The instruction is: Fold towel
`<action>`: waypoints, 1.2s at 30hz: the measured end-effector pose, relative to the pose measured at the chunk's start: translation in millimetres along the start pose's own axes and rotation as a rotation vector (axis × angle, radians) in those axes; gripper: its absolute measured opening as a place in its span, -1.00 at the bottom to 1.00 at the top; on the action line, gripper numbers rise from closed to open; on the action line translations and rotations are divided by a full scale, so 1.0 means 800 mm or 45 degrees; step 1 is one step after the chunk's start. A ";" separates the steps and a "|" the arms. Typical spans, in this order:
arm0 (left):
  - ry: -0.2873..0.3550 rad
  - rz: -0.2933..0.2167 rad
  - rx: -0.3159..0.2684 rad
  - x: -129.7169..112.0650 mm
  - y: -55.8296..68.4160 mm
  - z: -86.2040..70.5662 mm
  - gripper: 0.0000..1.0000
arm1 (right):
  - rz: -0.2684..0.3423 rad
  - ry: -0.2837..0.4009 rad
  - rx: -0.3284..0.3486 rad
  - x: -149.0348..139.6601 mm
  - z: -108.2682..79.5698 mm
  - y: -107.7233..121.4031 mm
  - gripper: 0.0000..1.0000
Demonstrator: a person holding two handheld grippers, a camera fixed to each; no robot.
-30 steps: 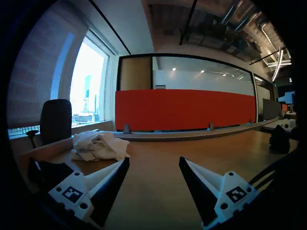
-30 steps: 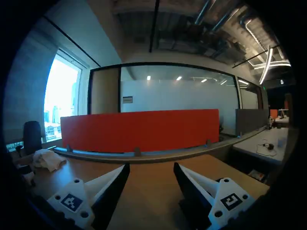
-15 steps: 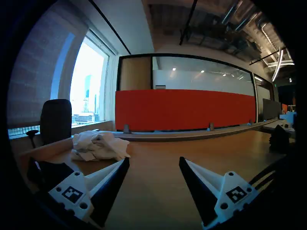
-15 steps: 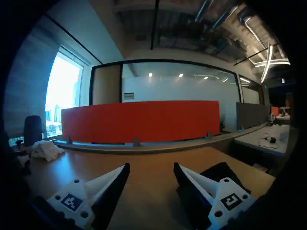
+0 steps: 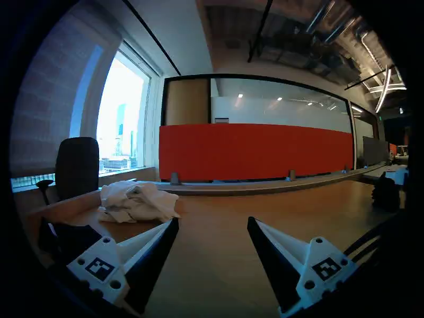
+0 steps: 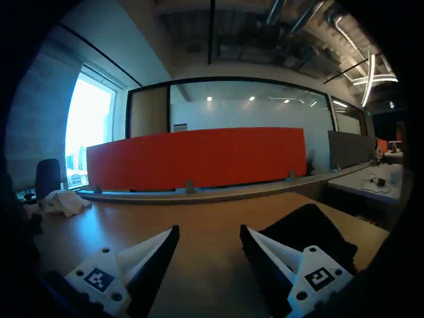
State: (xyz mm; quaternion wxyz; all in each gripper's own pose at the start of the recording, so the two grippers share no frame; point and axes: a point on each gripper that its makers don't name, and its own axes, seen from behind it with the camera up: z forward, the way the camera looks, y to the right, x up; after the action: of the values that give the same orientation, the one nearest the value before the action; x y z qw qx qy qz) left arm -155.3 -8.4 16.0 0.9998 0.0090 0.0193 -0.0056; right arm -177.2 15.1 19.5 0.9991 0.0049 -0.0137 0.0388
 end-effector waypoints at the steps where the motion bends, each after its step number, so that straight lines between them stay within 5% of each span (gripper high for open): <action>1: 0.000 0.000 0.000 0.000 0.000 0.000 0.92 | -0.001 0.003 0.000 -0.001 0.001 0.001 0.76; 36: 0.000 0.000 0.000 -0.001 0.000 0.000 0.93 | -0.054 0.027 0.036 -0.010 -0.004 -0.017 0.76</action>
State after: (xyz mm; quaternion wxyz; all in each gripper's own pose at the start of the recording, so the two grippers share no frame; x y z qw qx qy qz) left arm -155.8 -8.7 15.6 0.9998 0.0091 0.0192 -0.0055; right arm -184.3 0.9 15.7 0.9997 0.0189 -0.0025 0.0180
